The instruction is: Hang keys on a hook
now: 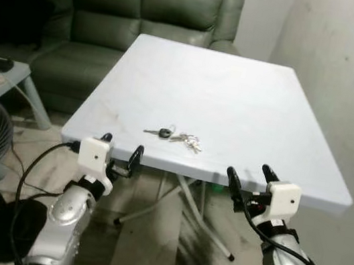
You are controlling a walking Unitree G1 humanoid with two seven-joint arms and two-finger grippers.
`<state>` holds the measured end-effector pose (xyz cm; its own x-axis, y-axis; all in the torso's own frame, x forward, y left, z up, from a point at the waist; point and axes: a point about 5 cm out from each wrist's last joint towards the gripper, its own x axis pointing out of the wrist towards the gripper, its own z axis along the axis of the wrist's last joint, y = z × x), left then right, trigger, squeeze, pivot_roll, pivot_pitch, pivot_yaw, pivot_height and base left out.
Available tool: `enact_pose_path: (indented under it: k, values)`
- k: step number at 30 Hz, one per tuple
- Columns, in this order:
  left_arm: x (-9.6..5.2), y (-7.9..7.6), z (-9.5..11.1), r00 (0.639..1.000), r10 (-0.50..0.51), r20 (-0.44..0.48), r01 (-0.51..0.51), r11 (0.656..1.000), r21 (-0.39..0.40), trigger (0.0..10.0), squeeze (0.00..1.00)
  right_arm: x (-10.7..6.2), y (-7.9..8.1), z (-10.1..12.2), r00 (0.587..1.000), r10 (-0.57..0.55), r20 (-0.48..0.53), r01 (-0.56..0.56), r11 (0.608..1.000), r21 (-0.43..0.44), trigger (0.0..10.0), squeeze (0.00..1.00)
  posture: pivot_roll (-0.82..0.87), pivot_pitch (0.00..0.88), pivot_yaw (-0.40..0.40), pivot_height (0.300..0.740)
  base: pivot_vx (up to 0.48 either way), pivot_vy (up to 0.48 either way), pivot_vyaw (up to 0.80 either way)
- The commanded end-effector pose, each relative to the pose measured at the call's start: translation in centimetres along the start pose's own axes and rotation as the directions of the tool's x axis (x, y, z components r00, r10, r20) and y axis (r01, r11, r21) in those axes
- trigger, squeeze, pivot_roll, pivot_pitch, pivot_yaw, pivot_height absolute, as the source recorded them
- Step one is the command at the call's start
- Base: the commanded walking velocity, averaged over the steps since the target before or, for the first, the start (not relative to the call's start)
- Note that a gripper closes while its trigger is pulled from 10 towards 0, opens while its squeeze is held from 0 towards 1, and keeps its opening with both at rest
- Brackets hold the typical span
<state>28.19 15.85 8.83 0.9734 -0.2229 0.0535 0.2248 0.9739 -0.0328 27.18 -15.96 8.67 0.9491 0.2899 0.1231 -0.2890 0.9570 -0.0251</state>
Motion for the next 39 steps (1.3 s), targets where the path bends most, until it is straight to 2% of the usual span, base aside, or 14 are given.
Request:
enact_pose_path:
  k: [1, 30, 39]
  values:
    - [0.11, 0.16, 0.26, 1.0, 0.01, 0.005, -0.01, 1.0, 0.001, 10.0, 0.0, 0.32, -0.01, 0.32, 1.0, 0.004, 0.007, -0.004, 1.0, 0.0, 10.0, 0.0, -0.02, 0.0, -0.014, 0.74, 0.27, 0.24, 0.0]
    - [0.26, -0.13, 0.22, 1.0, 0.021, 0.009, -0.021, 1.0, -0.014, 10.0, 0.0, 0.26, -0.11, 0.34, 1.0, 0.008, 0.001, -0.008, 1.0, 0.005, 10.0, 0.0, -0.02, 0.0, -0.021, 0.74, 0.026, 0.356, 0.0]
    - [0.29, 0.0, 0.24, 0.999, 0.038, 0.012, -0.037, 0.999, -0.03, 10.0, 0.0, 0.27, -0.17, 0.46, 1.0, 0.01, 0.002, -0.01, 1.0, 0.003, 10.0, 0.0, -0.02, 0.0, -0.025, 0.74, 0.382, 0.147, 0.0]
